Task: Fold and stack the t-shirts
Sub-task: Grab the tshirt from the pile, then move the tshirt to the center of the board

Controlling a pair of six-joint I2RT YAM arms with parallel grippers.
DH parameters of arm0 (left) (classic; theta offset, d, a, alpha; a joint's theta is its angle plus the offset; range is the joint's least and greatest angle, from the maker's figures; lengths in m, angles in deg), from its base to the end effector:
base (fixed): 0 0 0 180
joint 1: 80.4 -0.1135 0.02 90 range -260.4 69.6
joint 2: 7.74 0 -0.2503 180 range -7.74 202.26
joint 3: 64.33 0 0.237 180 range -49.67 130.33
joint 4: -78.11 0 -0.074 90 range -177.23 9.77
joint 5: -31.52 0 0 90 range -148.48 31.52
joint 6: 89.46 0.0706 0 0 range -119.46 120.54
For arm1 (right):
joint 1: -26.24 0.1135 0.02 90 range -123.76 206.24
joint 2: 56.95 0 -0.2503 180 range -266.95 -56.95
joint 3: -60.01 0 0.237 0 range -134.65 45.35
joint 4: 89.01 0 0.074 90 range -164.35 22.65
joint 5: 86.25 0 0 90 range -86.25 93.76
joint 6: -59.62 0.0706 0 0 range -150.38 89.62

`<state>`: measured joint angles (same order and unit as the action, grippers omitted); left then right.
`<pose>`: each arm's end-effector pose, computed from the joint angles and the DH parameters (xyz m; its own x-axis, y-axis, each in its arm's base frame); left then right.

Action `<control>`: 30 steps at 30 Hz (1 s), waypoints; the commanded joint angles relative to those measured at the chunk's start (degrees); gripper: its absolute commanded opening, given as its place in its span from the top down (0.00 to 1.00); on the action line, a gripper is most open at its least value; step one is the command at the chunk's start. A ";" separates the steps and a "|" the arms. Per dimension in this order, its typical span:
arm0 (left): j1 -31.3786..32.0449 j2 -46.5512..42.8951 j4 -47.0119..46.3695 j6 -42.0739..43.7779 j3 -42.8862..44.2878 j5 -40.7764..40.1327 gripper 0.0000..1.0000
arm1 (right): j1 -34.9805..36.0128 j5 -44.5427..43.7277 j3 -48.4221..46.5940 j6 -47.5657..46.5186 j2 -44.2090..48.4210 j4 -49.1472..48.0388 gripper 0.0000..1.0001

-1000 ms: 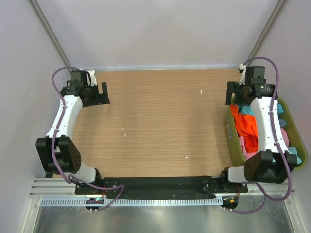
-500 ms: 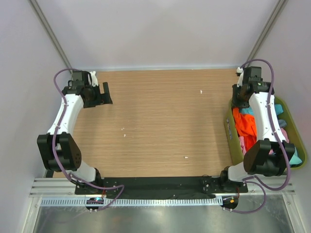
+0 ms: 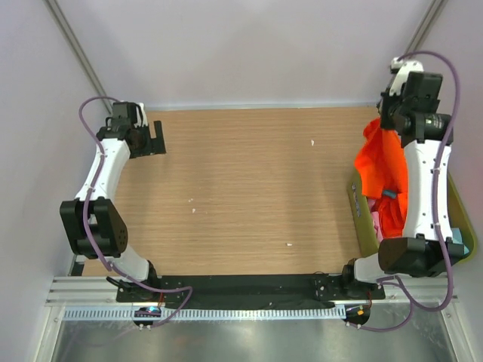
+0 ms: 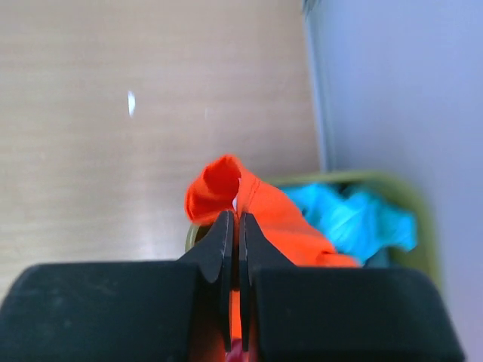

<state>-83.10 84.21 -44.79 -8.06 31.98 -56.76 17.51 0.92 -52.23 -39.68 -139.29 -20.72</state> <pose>0.3521 0.0145 0.2666 -0.7817 -0.1865 -0.5951 -0.1475 0.9825 -0.1142 0.3013 -0.0498 0.3900 -0.6364 -0.0656 -0.7685 0.0882 0.9837 -0.1569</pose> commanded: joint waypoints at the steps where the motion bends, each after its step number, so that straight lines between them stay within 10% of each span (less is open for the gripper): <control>1: -0.20 0.52 -2.10 0.77 5.18 -7.16 0.00 | -0.06 2.11 -10.23 -5.90 4.04 -12.48 0.99; 12: -0.11 1.05 -1.57 1.04 6.16 -12.35 0.00 | 18.89 6.88 -16.94 -26.01 2.63 -26.18 0.99; 30: -0.20 -1.77 -1.83 1.83 3.26 -14.63 0.00 | 42.91 4.24 -44.01 -28.67 -12.84 -51.16 0.99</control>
<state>-83.14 85.28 -45.38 -6.73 35.37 -69.87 58.25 5.78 -92.97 -66.00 -153.08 -60.13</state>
